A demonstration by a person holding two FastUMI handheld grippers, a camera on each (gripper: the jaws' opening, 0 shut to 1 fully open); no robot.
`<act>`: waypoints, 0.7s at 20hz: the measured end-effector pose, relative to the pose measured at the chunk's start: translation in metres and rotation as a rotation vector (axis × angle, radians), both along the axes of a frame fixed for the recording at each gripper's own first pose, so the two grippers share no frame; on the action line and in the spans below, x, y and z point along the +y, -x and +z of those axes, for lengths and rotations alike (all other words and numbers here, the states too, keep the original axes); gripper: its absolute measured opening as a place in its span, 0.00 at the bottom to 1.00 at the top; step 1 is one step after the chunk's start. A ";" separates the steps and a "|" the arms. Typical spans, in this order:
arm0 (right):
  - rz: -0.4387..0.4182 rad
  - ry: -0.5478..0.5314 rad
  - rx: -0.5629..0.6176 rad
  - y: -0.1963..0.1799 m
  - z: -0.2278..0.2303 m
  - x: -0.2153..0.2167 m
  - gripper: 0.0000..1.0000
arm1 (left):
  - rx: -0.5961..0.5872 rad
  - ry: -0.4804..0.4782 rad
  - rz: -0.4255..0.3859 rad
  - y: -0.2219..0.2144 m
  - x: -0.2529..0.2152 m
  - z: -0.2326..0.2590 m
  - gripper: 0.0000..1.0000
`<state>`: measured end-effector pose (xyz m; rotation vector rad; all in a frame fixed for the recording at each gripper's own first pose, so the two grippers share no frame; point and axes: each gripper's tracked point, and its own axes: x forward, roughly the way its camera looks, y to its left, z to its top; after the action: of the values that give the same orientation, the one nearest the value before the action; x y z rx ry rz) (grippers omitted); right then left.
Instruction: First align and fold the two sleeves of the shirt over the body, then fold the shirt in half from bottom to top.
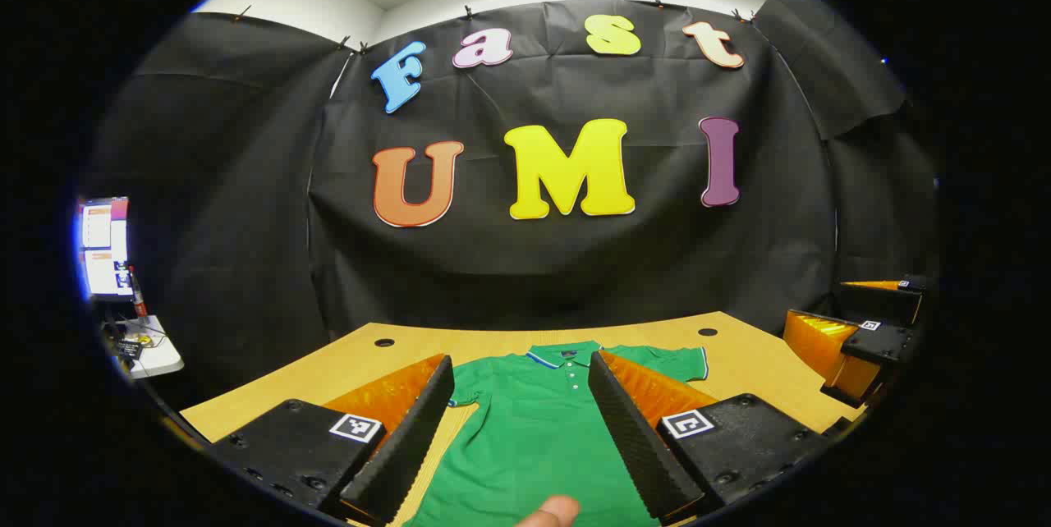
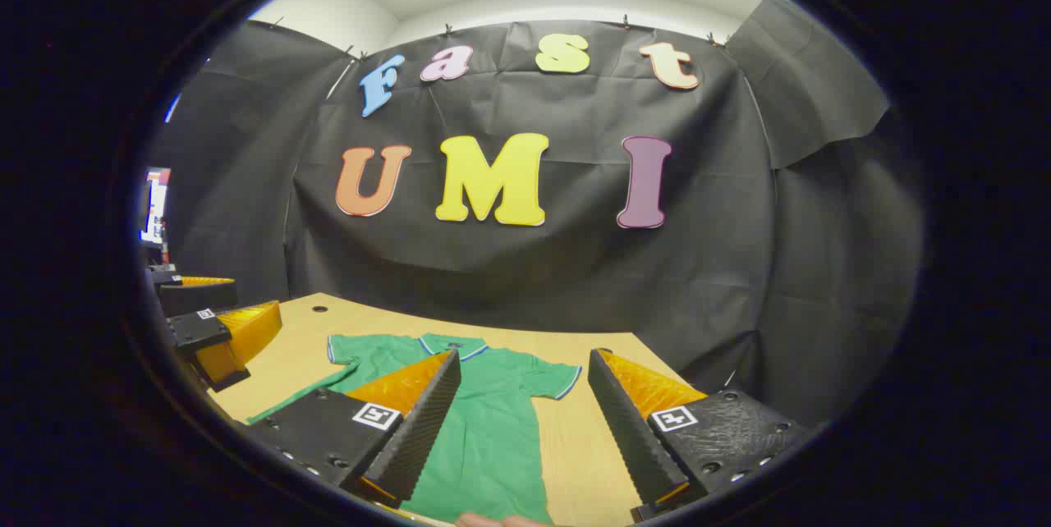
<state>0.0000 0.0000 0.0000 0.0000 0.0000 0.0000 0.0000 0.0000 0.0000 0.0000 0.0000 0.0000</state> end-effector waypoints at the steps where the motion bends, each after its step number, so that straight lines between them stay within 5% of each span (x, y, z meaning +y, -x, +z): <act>1: -0.005 0.004 0.001 0.000 -0.002 -0.003 0.95 | 0.004 0.001 0.001 0.001 0.000 -0.001 1.00; 6: -0.051 0.009 0.021 -0.007 -0.004 -0.017 0.95 | 0.010 0.016 0.011 -0.001 0.002 -0.002 1.00; 14: 0.024 0.040 0.000 0.001 -0.004 0.001 0.95 | 0.054 0.039 0.009 -0.006 0.005 -0.014 1.00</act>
<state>-0.0013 0.0009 -0.0043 -0.0396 -0.0005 0.0237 0.0058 0.0054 -0.0136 -0.0388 0.0543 0.0091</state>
